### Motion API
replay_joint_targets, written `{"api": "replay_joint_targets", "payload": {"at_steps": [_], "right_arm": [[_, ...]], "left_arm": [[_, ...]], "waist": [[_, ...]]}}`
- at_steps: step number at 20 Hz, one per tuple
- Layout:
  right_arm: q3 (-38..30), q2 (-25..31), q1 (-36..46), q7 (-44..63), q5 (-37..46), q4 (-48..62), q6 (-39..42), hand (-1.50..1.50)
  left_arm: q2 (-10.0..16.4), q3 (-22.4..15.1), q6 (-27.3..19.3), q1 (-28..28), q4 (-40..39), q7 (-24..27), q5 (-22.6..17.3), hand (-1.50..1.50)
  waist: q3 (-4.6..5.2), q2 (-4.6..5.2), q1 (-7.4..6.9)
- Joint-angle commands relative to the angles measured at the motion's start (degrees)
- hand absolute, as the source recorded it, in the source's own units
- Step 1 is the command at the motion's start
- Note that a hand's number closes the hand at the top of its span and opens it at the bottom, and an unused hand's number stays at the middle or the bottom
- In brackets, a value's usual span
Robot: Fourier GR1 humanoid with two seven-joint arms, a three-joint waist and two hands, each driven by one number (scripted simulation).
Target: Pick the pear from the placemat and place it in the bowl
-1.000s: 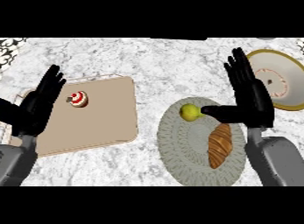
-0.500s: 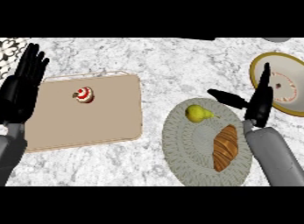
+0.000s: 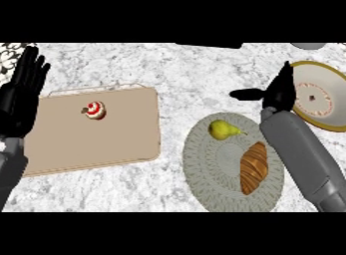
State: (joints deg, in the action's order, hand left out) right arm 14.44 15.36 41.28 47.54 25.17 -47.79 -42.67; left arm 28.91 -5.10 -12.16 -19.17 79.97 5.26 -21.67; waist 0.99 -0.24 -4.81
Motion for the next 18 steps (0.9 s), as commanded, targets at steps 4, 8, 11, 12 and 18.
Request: {"api": "replay_joint_targets", "payload": {"at_steps": [4, 8, 11, 12, 18], "right_arm": [[2.30, -2.60, 15.30, 26.44, -0.47, 7.54, 21.81, -1.50], [0.67, -5.48, 22.67, 33.92, -5.47, 9.07, 32.63, -1.50], [0.50, -8.50, 26.54, 37.58, -7.93, 12.24, 36.78, -1.50], [-0.73, -7.78, 28.62, 37.63, -8.90, 13.47, 37.61, -1.50], [-1.61, -8.80, 32.10, 37.71, -10.42, 20.94, 38.96, -1.50]], "left_arm": [[0.27, 0.78, 0.45, 1.05, -1.02, 0.13, -0.35, 0.00], [0.01, 1.88, -0.35, 1.70, -1.42, 0.98, -0.36, 0.00], [0.24, 2.18, -0.64, 1.17, -1.79, 0.84, 0.03, 0.00], [0.30, 2.35, 0.15, 3.07, -0.50, 1.92, -0.37, 0.00], [1.02, 3.74, 0.62, 3.18, -0.50, 0.82, -0.94, 0.00]], "waist": [[-0.30, -0.82, 1.60], [-0.63, -0.79, 3.06], [-0.72, -0.45, 3.51], [-0.73, -0.70, 3.24], [-0.86, -0.30, 4.58]]}}
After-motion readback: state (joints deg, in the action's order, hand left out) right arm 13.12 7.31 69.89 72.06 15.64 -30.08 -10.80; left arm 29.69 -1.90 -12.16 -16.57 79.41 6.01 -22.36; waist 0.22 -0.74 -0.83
